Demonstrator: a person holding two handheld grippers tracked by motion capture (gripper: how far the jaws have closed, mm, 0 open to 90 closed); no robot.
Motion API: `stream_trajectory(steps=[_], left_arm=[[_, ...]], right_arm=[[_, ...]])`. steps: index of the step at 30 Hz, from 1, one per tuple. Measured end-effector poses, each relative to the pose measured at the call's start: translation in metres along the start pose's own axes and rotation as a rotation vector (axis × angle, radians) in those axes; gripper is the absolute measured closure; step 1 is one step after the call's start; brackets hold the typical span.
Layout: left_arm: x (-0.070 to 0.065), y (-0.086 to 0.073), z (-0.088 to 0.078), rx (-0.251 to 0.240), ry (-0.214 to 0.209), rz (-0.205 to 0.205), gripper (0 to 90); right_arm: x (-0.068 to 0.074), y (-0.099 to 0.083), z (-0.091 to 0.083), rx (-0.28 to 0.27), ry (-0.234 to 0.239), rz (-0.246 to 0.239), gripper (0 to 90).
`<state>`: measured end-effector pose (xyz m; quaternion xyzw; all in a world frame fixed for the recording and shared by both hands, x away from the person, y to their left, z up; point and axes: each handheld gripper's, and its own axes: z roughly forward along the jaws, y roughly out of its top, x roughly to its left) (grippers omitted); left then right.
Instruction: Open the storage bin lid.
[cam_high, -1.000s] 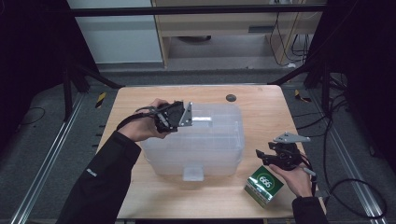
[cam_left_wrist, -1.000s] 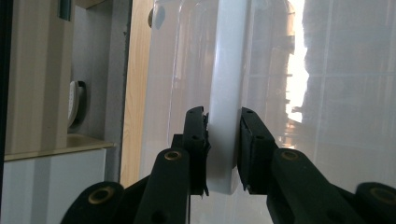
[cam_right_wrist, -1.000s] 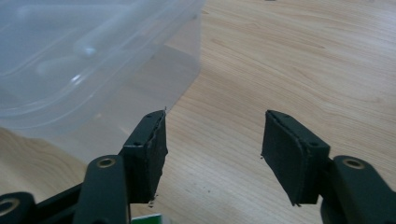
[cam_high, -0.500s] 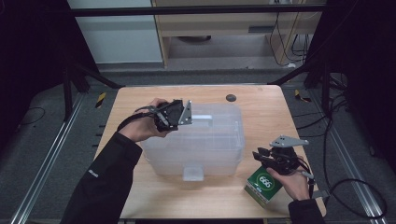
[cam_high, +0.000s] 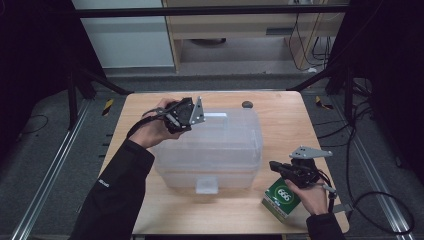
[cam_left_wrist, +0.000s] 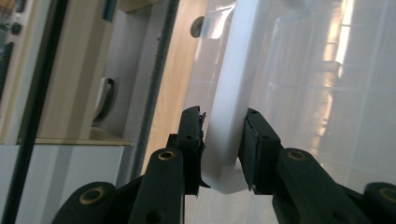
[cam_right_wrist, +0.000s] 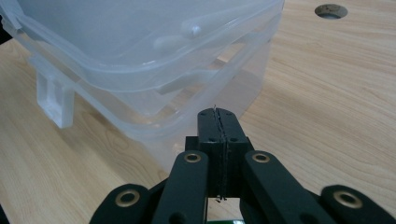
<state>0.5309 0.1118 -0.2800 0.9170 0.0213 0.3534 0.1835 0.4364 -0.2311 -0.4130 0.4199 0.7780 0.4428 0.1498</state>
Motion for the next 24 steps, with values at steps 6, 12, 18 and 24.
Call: stream_trajectory(steps=[6, 12, 18, 24], left_arm=[[0.005, 0.001, 0.003, -0.007, 0.039, -0.03, 69.8], [0.011, -0.001, 0.007, -0.026, 0.061, -0.091, 68.5], [0.015, -0.001, 0.008, -0.031, 0.049, -0.121, 67.7], [0.014, -0.003, 0.007, -0.044, 0.033, -0.132, 67.5]], right_arm=[[0.001, -0.001, 0.004, -0.025, 0.014, -0.004, 90.0], [0.006, 0.002, 0.005, -0.074, 0.039, -0.004, 90.0], [0.013, 0.01, 0.008, -0.123, 0.07, -0.01, 90.0], [0.017, 0.014, 0.01, -0.147, 0.061, -0.018, 90.0]])
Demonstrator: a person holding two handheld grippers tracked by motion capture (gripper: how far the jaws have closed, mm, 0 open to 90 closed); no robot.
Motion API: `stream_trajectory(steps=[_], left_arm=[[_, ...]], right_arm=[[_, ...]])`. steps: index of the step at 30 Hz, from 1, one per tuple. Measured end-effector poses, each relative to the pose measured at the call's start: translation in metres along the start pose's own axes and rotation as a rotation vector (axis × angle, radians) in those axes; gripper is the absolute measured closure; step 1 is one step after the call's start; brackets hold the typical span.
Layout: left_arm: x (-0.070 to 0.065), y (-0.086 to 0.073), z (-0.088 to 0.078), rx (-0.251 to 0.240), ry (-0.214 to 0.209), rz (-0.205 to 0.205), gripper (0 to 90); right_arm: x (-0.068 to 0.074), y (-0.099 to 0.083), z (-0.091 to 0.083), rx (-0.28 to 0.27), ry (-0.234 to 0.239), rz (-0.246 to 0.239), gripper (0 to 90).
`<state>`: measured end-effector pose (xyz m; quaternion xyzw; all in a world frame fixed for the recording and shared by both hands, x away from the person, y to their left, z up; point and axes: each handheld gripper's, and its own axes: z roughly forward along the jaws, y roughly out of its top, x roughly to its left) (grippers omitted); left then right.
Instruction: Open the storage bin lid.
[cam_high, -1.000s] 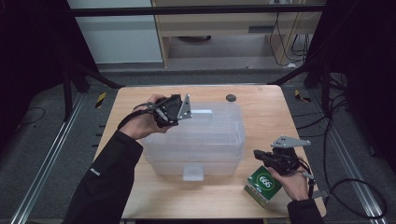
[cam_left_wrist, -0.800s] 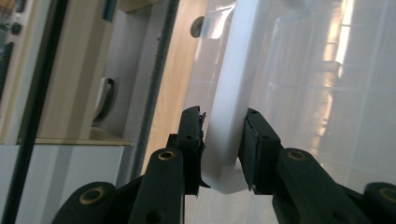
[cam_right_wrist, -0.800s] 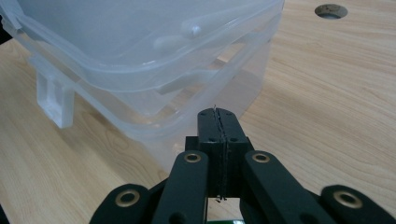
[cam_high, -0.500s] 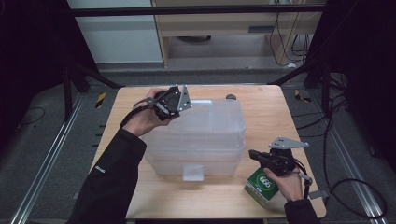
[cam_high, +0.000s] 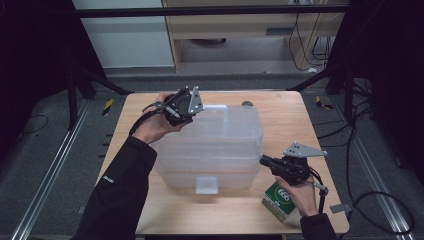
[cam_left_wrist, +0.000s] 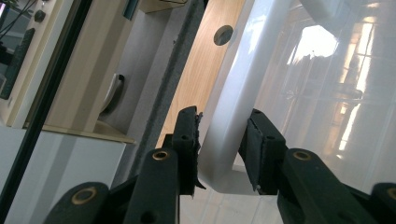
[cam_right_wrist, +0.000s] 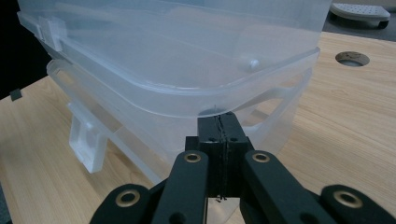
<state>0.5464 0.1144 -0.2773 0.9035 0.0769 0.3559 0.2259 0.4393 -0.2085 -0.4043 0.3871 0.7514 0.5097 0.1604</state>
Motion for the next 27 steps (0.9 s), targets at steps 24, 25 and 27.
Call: stream_trajectory(steps=[24, 25, 27], left_arm=[[0.003, -0.078, -0.081, -0.268, 0.016, -0.409, 53.8], [0.001, -0.086, -0.084, -0.284, 0.027, -0.443, 56.7], [-0.003, -0.096, -0.086, -0.316, 0.044, -0.502, 60.4]], right_arm=[[0.001, -0.002, 0.003, 0.027, 0.0, 0.012, 90.0], [0.001, -0.002, 0.003, 0.026, -0.001, 0.01, 90.0], [0.001, -0.002, 0.003, 0.027, 0.0, 0.011, 90.0]])
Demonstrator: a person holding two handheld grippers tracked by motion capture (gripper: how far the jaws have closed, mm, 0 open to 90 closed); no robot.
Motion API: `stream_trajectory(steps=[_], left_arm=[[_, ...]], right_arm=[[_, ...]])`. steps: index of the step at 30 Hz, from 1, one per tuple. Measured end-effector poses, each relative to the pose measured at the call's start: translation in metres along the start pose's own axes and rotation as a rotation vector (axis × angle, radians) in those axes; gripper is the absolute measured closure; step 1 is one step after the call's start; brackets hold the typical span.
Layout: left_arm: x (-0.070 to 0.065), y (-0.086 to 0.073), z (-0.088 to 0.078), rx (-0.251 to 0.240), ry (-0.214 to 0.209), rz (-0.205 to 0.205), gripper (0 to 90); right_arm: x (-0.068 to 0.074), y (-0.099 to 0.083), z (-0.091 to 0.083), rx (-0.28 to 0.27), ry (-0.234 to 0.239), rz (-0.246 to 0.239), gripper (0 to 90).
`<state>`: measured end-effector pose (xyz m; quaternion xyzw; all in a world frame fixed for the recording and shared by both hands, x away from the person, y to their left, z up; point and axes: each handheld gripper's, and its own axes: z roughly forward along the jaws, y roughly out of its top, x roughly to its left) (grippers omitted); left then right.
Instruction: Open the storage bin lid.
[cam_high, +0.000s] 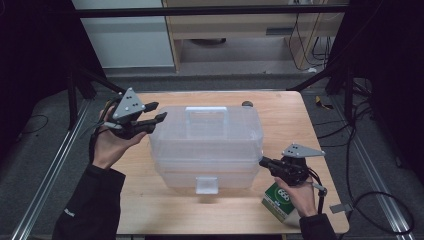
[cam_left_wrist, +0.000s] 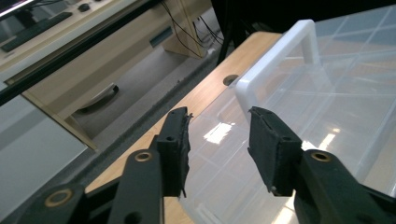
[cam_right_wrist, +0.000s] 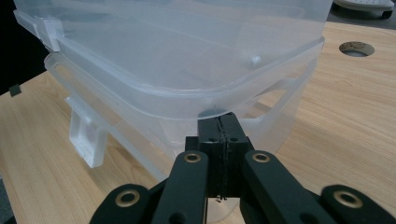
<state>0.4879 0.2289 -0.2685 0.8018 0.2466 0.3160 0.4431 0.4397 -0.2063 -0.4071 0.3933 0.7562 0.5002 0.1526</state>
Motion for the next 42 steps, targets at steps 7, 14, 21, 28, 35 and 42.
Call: stream_trajectory(steps=[7, 14, 21, 28, 35, 42], left_arm=[[0.011, -0.039, -0.022, -0.094, 0.086, -0.159, 73.0], [0.016, -0.071, -0.031, -0.107, 0.138, -0.249, 85.9], [0.007, -0.107, -0.037, -0.079, 0.174, -0.293, 89.2], [0.002, -0.135, -0.029, -0.025, 0.158, -0.356, 89.5], [-0.01, -0.147, -0.018, 0.021, 0.112, -0.354, 89.6], [-0.021, -0.148, -0.004, 0.054, 0.017, -0.325, 89.4]], right_arm=[[0.0, 0.0, 0.0, 0.002, 0.0, 0.0, 90.0], [0.0, 0.0, 0.0, 0.009, -0.001, 0.001, 90.0], [0.0, 0.0, 0.0, 0.014, 0.0, -0.001, 90.0], [0.0, 0.001, 0.0, 0.017, 0.0, -0.001, 90.0], [0.0, 0.0, 0.0, 0.016, 0.003, 0.003, 90.0], [-0.001, -0.001, 0.001, 0.013, 0.01, 0.01, 90.0]])
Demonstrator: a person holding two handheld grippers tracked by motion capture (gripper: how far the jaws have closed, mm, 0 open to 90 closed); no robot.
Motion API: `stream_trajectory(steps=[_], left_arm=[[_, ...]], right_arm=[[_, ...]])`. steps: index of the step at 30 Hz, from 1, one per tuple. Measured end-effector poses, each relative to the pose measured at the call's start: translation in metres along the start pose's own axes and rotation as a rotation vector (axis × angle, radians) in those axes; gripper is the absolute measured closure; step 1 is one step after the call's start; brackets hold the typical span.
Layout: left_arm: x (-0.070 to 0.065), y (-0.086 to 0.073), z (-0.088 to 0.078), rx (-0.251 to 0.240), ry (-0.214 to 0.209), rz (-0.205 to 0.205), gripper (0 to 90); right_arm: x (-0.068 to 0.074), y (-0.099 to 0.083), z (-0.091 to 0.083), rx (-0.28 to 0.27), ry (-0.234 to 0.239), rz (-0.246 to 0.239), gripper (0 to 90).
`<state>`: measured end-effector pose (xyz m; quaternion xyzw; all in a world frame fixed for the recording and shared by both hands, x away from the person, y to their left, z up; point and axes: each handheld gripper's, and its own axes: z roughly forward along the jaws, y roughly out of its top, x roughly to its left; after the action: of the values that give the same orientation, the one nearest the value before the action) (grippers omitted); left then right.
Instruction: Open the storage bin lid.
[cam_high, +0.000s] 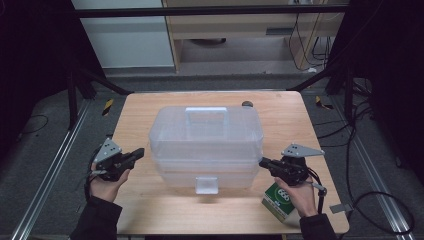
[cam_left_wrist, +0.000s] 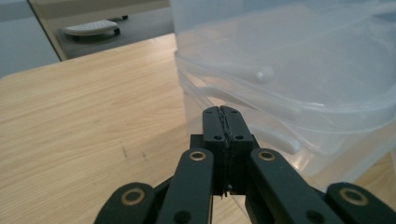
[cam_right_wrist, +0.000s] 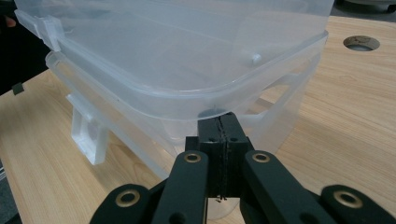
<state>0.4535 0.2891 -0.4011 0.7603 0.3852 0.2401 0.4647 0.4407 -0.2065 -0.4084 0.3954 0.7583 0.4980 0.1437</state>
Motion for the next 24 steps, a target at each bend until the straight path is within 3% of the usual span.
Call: stream_trajectory(steps=[4, 10, 18, 24], left_arm=[[-0.006, -0.002, 0.005, 0.02, -0.042, 0.03, 89.4], [-0.015, 0.0, 0.007, 0.03, -0.064, 0.057, 88.9], [-0.015, 0.003, 0.006, 0.001, -0.084, 0.031, 89.0], [-0.015, 0.013, 0.002, -0.034, -0.068, 0.027, 88.4]], right_arm=[[0.0, 0.0, 0.001, 0.005, 0.0, 0.004, 90.0], [0.0, 0.0, 0.0, 0.003, 0.003, 0.004, 90.0], [0.0, 0.004, -0.001, -0.008, 0.006, 0.003, 90.0], [-0.003, 0.016, -0.004, -0.035, 0.015, 0.008, 90.0]])
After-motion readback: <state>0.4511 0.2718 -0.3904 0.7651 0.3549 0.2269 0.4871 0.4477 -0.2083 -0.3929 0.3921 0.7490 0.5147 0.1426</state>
